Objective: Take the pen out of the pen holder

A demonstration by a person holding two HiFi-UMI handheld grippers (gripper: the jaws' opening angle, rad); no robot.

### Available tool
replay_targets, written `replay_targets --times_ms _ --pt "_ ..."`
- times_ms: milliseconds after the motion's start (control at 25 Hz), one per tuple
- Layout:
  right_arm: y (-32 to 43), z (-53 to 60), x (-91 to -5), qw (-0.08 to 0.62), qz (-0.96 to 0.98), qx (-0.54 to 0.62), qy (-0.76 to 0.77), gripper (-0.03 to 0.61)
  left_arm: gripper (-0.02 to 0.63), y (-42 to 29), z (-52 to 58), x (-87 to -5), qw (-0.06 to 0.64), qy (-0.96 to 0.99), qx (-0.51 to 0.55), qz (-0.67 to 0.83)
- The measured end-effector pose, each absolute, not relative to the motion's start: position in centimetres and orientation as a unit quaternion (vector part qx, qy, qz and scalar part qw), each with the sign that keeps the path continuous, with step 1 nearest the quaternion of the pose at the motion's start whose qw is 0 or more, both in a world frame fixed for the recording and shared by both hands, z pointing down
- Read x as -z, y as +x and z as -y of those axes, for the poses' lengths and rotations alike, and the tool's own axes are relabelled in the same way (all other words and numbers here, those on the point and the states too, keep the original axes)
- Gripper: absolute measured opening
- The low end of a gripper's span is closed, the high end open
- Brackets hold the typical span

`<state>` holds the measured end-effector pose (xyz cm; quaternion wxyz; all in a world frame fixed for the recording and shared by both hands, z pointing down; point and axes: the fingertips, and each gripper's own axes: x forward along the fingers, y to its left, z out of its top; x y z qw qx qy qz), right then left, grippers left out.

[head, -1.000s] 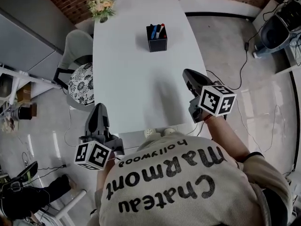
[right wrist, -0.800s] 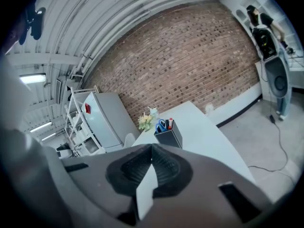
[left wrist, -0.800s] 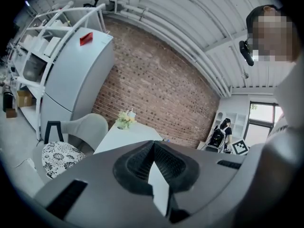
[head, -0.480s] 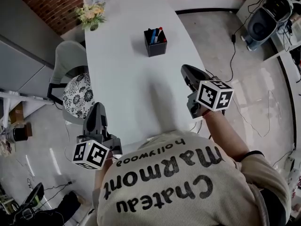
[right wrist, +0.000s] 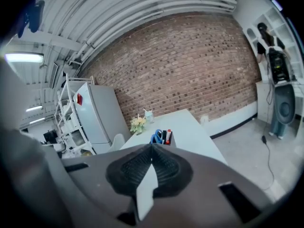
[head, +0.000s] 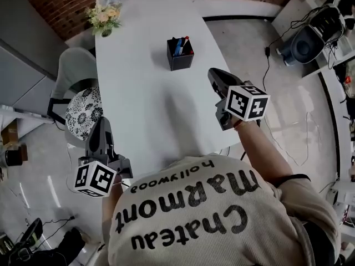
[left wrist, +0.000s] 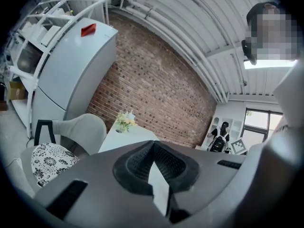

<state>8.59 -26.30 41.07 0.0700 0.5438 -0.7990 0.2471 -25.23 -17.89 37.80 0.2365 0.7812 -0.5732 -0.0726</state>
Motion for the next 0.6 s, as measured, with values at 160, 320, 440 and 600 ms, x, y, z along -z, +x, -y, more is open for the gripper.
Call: replay_targets --times_ms 160,320,440,600 --pt "8.2 28.8 -40.9 0.1 0.815 -0.219 0.528 0.01 0.002 -25.4 17.8 -37.1 0.233 0.767 0.085 0.591" --pt "7.9 30.5 -41.7 0.125 0.827 -0.212 0.505 0.049 0.002 -25.6 17.3 -37.1 0.234 0.752 0.095 0.608" --pt "7.8 31.8 -42.2 0.141 0.834 -0.204 0.493 0.06 0.002 -26.0 16.7 -36.9 0.23 0.741 0.091 0.625" --pt "7.4 33.2 -43.5 0.155 0.836 -0.201 0.487 0.077 0.002 -27.2 15.2 -36.8 0.228 0.717 0.087 0.652"
